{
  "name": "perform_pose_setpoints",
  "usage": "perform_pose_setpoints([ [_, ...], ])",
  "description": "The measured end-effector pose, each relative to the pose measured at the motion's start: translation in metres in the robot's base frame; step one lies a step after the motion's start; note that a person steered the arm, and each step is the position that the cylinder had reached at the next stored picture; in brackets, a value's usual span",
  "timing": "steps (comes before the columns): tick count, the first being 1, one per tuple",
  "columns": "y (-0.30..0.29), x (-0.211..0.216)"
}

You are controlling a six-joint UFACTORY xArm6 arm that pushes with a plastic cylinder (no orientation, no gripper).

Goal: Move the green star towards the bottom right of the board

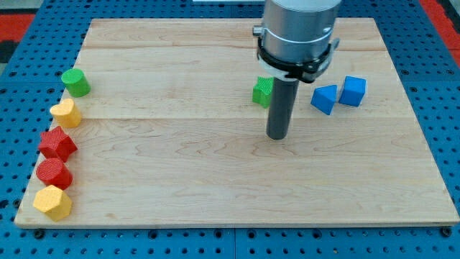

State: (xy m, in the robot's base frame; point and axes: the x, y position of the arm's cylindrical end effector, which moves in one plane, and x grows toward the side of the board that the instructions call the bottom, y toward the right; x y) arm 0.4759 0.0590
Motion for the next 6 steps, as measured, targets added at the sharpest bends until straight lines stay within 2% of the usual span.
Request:
perform_pose_setpoints([
  [4,-0.125,-0.025],
  [5,-0.114,-0.052],
  [6,-0.069,-0.087],
])
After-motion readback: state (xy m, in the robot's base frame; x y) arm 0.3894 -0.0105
